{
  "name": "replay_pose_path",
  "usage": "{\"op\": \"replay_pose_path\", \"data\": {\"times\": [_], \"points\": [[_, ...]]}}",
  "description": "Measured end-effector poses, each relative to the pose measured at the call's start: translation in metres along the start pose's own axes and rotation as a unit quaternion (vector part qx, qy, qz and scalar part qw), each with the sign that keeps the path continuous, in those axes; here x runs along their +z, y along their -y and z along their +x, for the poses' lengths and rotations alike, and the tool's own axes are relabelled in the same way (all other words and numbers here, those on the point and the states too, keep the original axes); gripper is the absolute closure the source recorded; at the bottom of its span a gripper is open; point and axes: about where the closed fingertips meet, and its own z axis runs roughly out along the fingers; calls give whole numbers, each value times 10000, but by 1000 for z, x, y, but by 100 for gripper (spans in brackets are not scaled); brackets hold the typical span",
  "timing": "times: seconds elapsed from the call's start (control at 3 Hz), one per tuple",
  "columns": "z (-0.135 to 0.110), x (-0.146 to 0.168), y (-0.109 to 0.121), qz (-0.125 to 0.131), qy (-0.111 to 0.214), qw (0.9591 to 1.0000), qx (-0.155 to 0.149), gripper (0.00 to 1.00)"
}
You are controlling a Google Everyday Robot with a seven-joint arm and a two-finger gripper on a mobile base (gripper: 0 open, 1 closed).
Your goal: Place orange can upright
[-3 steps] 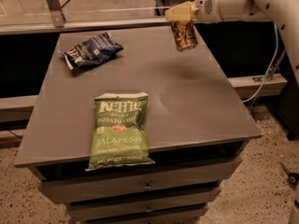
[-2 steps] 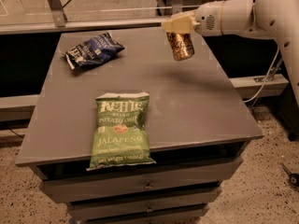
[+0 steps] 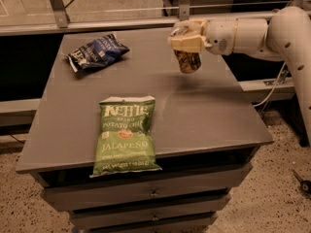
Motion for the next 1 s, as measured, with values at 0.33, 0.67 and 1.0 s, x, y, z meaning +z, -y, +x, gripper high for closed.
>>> {"op": "replay_pose_path", "data": {"times": [0.33,0.67,1.0], "points": [[17,-7,-10,-219,573,9947,-822,98],[27,-12,-11,-288,950,9872,-1251,75],[34,-17,-9,-265,1119,9840,-1358,53]]}}
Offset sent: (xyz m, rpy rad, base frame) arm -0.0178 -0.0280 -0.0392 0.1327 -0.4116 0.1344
